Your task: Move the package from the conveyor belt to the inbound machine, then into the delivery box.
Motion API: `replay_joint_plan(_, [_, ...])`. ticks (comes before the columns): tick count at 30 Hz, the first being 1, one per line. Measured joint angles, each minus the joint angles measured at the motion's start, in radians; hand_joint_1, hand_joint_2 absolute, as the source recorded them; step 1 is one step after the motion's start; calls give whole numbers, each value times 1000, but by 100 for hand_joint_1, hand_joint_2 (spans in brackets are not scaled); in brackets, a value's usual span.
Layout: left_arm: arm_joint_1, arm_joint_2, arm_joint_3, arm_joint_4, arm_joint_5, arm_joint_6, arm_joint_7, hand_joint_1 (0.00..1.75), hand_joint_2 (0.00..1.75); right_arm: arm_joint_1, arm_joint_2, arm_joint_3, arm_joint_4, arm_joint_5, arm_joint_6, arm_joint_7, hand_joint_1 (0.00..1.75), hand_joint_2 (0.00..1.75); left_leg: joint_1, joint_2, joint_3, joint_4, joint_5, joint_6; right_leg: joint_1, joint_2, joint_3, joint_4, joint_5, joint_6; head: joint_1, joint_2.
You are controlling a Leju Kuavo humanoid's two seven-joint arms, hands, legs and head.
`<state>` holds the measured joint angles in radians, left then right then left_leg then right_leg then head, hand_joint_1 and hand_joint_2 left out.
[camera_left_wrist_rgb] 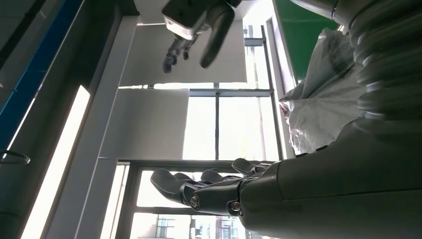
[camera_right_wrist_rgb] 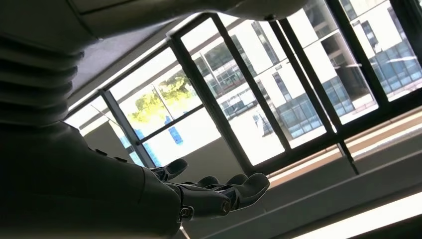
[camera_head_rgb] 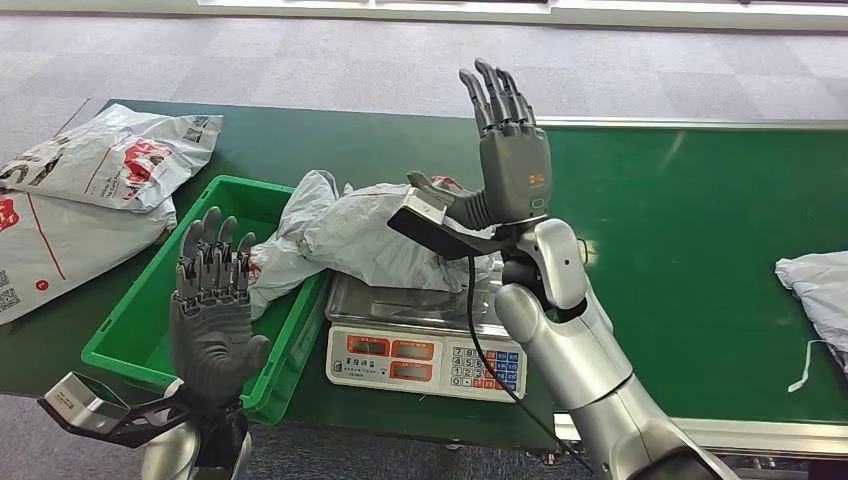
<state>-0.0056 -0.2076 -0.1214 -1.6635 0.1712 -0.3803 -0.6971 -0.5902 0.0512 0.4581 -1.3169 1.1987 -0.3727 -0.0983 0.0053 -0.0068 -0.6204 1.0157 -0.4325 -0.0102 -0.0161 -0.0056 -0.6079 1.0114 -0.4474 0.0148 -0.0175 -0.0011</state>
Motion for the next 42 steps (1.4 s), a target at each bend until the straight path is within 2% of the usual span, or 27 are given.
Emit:
replay_joint_plan(3, [-10, 0, 0, 6, -21, 11, 9, 0, 175, 17, -9, -25, -58, -7, -28, -11, 0, 0, 0, 0, 0, 0, 0, 0, 0, 0, 0, 0, 0, 0, 0, 0])
replay_joint_plan(6, [-38, 2, -4, 17, -160, 96, 22, 0, 175, 32, -14, -49, -100, -4, -48, -16, 0, 0, 0, 0, 0, 0, 0, 0, 0, 0, 0, 0, 0, 0, 0, 0])
replay_joint_plan(9, [-104, 15, -32, 58, -494, 267, 75, 0, 175, 57, -16, -71, -132, 5, -73, -24, 0, 0, 0, 0, 0, 0, 0, 0, 0, -1, 1, 0, 1, 0, 0, 0])
replay_joint_plan(11, [-171, 32, -72, 117, -738, 349, 128, 0, 175, 79, -16, -81, -148, 0, -89, -36, 0, 0, 0, -1, 1, 0, 1, 0, 0, -2, 1, 0, 1, 0, 0, 0])
replay_joint_plan(15, [-324, 63, -174, 294, -1114, 466, 259, 0, 175, 111, -7, -90, -165, -37, -104, -69, 0, 175, 0, 0, 1, 0, 1, -1, 0, 1, 0, 0, 3, -1, 0, 0])
replay_joint_plan(18, [-445, 76, -253, 470, -1298, 541, 318, 0, 175, 119, 9, -95, -166, -63, -105, -87, 0, 175, 0, 1, 1, 0, 2, -1, 0, 2, 0, 0, 4, -1, 0, 0])
replay_joint_plan(22, [-536, 78, -309, 634, -1340, 575, 327, 0, 175, 120, 23, -98, -166, -74, -105, -94, 0, 175, 0, 3, 1, 0, 2, -1, 0, 5, 0, 0, 4, -1, 0, 0])
replay_joint_plan(31, [-586, 82, -334, 755, -1352, 581, 332, 0, 175, 120, 29, -104, -166, -77, -105, -94, 0, 175, 0, 3, 1, 0, 1, -2, 0, 6, -1, 0, 4, -2, 0, 0])
replay_joint_plan(35, [-613, 84, -358, 796, -1414, 594, 374, 0, 175, 121, 36, -107, -166, -78, -104, -95, 0, 175, 0, 3, 1, 0, 2, -2, 0, 5, -1, 0, 4, -2, 0, 0])
replay_joint_plan(36, [-627, 84, -369, 819, -1436, 601, 389, 7, 175, 122, 40, -108, -167, -78, -103, -96, 0, 175, 0, 3, 1, 0, 2, -2, 0, 5, -1, 0, 4, -1, 0, 0])
replay_joint_plan(39, [-663, 78, -396, 895, -1497, 625, 427, 138, 175, 135, 53, -111, -176, -70, -102, -100, 0, 175, 0, 3, 1, 0, 2, -2, 0, 5, 0, 0, 4, -2, 0, 0])
replay_joint_plan(40, [-670, 76, -404, 918, -1517, 629, 437, 175, 175, 139, 57, -112, -180, -66, -100, -101, 0, 175, 0, 3, 1, 0, 2, -2, 0, 6, 0, 0, 4, -2, 0, 0])
replay_joint_plan(42, [-679, 74, -423, 959, -1550, 632, 455, 175, 175, 144, 64, -112, -186, -59, -95, -102, 0, 175, 0, 3, 1, 0, 2, -2, 0, 6, 0, 0, 4, -2, 0, 0])
